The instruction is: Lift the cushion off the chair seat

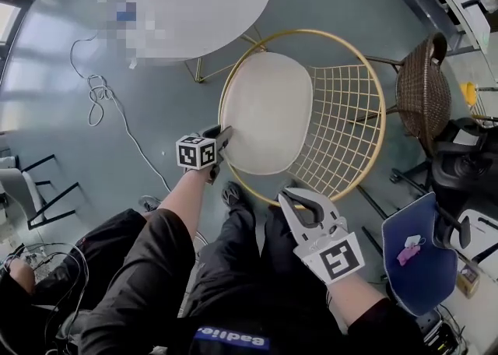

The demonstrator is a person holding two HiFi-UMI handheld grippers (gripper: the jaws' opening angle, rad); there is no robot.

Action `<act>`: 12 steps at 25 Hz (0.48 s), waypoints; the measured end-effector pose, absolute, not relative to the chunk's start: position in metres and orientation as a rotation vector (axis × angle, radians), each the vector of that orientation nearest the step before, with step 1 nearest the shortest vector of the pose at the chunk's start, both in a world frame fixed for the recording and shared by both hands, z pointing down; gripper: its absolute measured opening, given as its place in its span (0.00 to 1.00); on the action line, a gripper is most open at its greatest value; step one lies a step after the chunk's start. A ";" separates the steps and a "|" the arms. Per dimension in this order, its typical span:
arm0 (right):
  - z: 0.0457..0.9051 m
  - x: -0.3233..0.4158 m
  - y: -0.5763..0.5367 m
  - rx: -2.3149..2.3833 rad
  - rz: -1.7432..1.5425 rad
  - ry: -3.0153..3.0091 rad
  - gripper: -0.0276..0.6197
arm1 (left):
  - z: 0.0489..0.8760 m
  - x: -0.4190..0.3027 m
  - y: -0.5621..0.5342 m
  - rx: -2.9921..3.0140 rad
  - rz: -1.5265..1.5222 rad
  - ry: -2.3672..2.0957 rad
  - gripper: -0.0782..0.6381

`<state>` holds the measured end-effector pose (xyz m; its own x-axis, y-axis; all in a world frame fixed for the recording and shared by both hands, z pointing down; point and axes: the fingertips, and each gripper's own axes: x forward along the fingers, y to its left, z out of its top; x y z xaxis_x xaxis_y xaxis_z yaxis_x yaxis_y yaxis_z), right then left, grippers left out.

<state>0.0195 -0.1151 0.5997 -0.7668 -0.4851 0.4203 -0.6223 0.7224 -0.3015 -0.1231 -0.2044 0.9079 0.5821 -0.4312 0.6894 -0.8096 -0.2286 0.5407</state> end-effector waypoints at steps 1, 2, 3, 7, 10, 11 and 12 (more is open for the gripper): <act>0.594 0.022 -0.117 0.880 0.609 -2.622 0.09 | 0.899 -0.121 -0.208 1.873 0.484 -1.007 0.24; 0.588 0.025 -0.118 0.894 0.600 -2.627 0.09 | 0.889 -0.118 -0.209 1.884 0.472 -1.009 0.23; 0.581 0.028 -0.116 0.905 0.595 -2.629 0.09 | 0.880 -0.114 -0.207 1.890 0.460 -1.009 0.22; 0.555 0.038 -0.107 0.928 0.568 -2.628 0.09 | 0.843 -0.094 -0.196 1.904 0.424 -0.991 0.20; 0.540 0.045 -0.102 0.961 0.562 -2.628 0.09 | 0.820 -0.078 -0.194 1.945 0.418 -0.965 0.19; 0.535 0.048 -0.100 0.972 0.563 -2.628 0.09 | 0.812 -0.072 -0.191 1.957 0.416 -0.954 0.19; 0.530 0.052 -0.098 0.983 0.558 -2.627 0.09 | 0.804 -0.066 -0.188 1.969 0.416 -0.941 0.18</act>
